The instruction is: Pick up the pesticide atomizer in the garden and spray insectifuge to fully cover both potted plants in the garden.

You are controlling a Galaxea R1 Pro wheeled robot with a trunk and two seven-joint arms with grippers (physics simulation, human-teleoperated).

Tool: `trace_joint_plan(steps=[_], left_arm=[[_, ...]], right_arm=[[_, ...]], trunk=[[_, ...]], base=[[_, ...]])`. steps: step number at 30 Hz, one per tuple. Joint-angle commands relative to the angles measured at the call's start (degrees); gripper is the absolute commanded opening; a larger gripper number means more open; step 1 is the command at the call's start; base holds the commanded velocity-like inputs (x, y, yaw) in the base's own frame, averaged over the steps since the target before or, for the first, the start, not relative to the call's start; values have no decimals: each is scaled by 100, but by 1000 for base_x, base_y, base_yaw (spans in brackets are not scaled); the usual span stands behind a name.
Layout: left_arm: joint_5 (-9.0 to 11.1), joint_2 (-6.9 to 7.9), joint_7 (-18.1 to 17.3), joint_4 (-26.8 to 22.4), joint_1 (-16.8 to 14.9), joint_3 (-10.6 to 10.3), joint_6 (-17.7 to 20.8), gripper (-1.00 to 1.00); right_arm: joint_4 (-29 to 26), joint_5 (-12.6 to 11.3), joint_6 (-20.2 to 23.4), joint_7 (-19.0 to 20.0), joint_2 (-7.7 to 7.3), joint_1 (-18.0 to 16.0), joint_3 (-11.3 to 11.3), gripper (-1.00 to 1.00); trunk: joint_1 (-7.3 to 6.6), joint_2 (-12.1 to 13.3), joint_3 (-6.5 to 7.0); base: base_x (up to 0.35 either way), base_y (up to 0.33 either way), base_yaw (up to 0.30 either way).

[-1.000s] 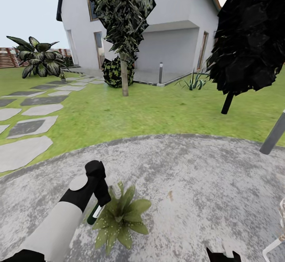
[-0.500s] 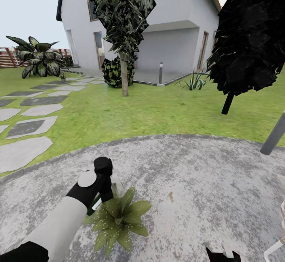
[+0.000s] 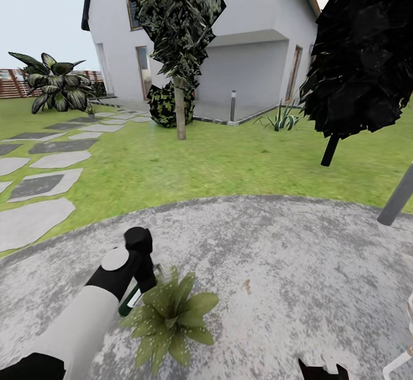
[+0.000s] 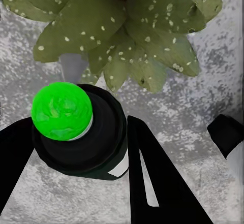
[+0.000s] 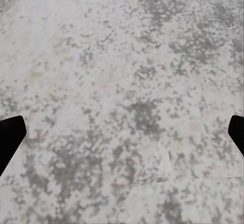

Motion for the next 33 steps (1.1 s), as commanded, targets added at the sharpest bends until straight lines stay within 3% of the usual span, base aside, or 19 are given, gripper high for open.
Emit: trace_joint_plan(steps=[1, 10, 18, 25, 33], left_arm=[[-51, -9, -54, -3, -5, -5, 58, -100], [-52, -25, -54, 10, 3, -30, 52, -100], [-63, 123, -54, 94, 23, -23, 32, -100], [-50, 39, -54, 95, 29, -52, 38, -100], [-67, 56, -54, 88, 29, -31, 40, -100]], right_arm=[[5, 23, -16, 34, -1, -3, -50, 100], [5, 23, -16, 34, -1, -3, -50, 100], [5, 23, -16, 34, -1, -4, -50, 100], [5, 23, -16, 34, -1, -4, -50, 100], [5, 14, -16, 34, 0, -4, -50, 100]], trunk=[[1, -2, -6], [1, -2, -6], [1, -2, -6], [1, -2, -6], [1, -2, -6]], base=[[200, -124, 0], [71, -46, 0], [0, 0, 0], [0, -23, 0], [0, -36, 0]])
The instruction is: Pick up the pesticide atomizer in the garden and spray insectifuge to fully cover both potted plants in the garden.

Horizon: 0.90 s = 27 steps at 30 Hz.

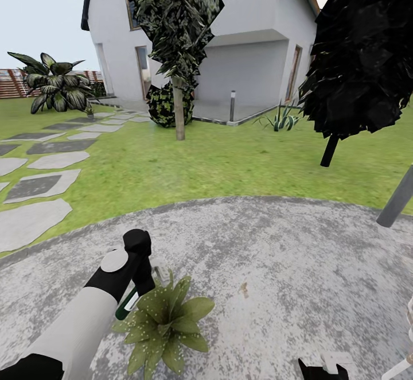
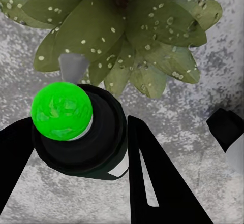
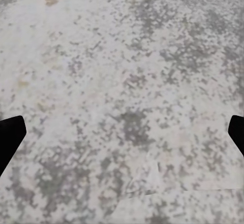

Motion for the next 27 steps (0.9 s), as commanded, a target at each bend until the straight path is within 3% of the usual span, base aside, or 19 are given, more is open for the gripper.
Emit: trace_joint_plan(steps=[1, 12, 19, 27], left_arm=[[-50, 0, -54, -3, -3, -5, 58, -100], [-53, -3, -54, -6, -3, -9, 58, -100], [-52, -7, -54, -6, -3, -18, 58, -100], [-89, -8, -54, -64, -3, -14, 58, -100]], right_arm=[[6, 22, -17, 34, 1, -3, -49, 100], [-3, 19, -26, 34, 5, -5, -49, 100], [-1, 21, -26, 34, 6, -5, -49, 100], [-3, 16, -26, 34, 6, -3, -49, 100]], trunk=[[-1, -2, -5], [-1, -2, -5], [-1, -2, -5], [-1, -2, -5]], base=[[0, 0, 0], [0, -11, 15], [0, -251, 242], [-68, -275, 20]])
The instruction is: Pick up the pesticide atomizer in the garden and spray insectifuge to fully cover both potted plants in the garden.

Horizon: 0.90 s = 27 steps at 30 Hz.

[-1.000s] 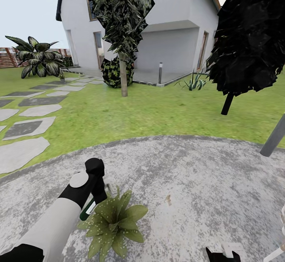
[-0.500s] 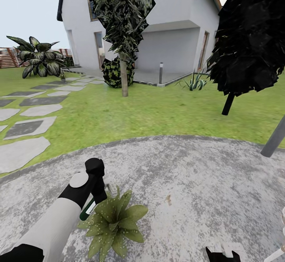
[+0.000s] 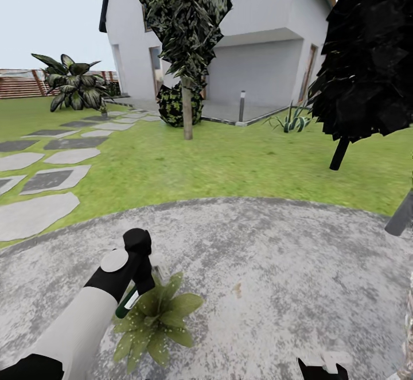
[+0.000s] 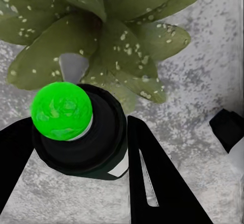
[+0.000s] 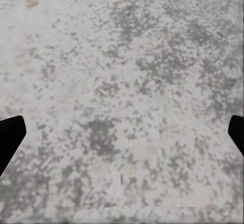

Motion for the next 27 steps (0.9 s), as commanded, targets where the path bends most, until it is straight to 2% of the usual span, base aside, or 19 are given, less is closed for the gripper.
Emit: trace_joint_plan(steps=[1, 10, 11, 12, 14, 20, 26, 27], left_arm=[[-52, -1, -55, -9, -4, -4, 58, -100], [-69, 5, -55, 40, -4, -8, 58, -100], [-73, 6, -55, 64, 2, -13, 56, -100], [-36, -24, -55, 110, 365, -47, 50, -100], [15, -27, -55, 269, 434, -47, 55, -100], [19, -150, -55, 772, 536, -48, 57, -100], [13, -118, -55, 738, 575, 29, 50, -100], [13, -92, -55, 733, 576, 110, 49, -100]], right_arm=[[5, 22, -14, 35, -1, -3, -50, 100], [5, 20, -14, 35, -1, -5, -50, 100], [5, 25, -14, 36, -3, -3, -50, 100], [10, 33, -10, 41, -31, -3, -50, 100], [13, 48, -7, 38, -28, -3, -50, 100], [14, 53, -5, 36, -11, -6, -50, 100], [14, 54, -5, 35, -10, -6, -50, 100], [14, 54, -5, 35, -10, -4, -50, 100]], trunk=[[-2, -3, -6], [-2, -3, -6], [-2, -3, -6], [-2, -3, -6], [-2, -3, -6], [-2, -3, -6], [-2, -3, -6], [-2, -3, -6]], base=[[-108, -275, 102], [-75, -224, 239], [-3, -21, 54], [0, -1, 4], [0, 0, 1], [0, 0, 0], [0, 0, 0], [0, 0, 0]])
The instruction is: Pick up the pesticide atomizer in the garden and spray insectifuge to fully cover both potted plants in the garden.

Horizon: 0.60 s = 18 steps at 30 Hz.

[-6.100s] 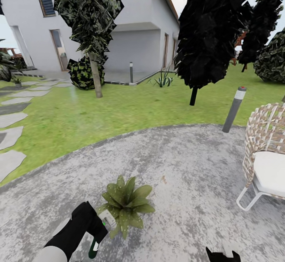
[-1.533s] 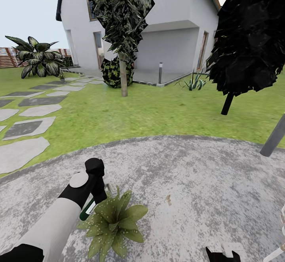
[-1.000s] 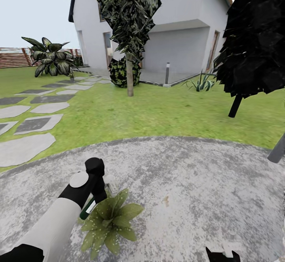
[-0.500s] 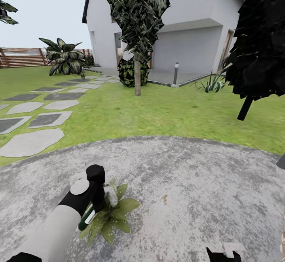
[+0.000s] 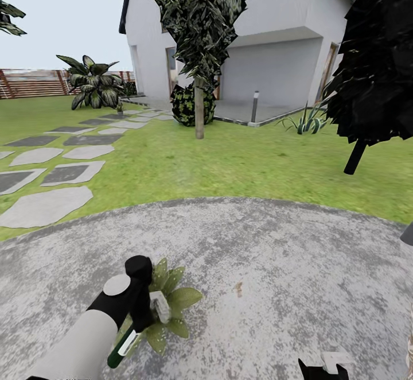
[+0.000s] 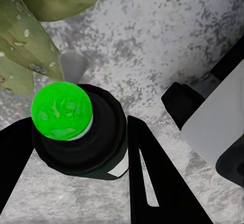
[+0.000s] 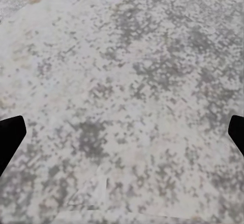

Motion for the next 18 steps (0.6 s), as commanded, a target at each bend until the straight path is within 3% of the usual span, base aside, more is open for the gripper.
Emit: trace_joint_plan(steps=[1, 3, 5, 9, 13, 18], left_arm=[[-49, 7, -54, -6, -3, 149, 47, -100], [-50, 11, -54, -6, -3, 444, 23, -100], [-49, 8, -54, -6, -2, 542, 16, -100], [-60, 8, 50, -6, -2, 577, 13, -100], [-61, 119, 116, -19, -18, 579, 16, -100], [-141, -66, 83, 1, -359, 516, 29, -100]], right_arm=[[5, 25, -17, 33, -2, -4, -50, 100], [5, 25, -17, 33, -2, -3, -50, 100], [5, 25, -17, 33, -2, -2, -50, 100], [5, 25, -17, 33, -2, -3, -50, 100], [5, 25, -17, 33, -2, -2, -50, 100], [5, 25, -17, 33, -2, -5, -50, 100]], trunk=[[-1, -2, -5], [-1, -2, -5], [-1, -2, -5], [-1, -2, -5], [-1, -2, -5], [-1, -2, -5]], base=[[0, 0, 0], [0, 0, 0], [0, 0, 0], [0, 0, 0], [0, 0, 0], [0, 0, 0]])
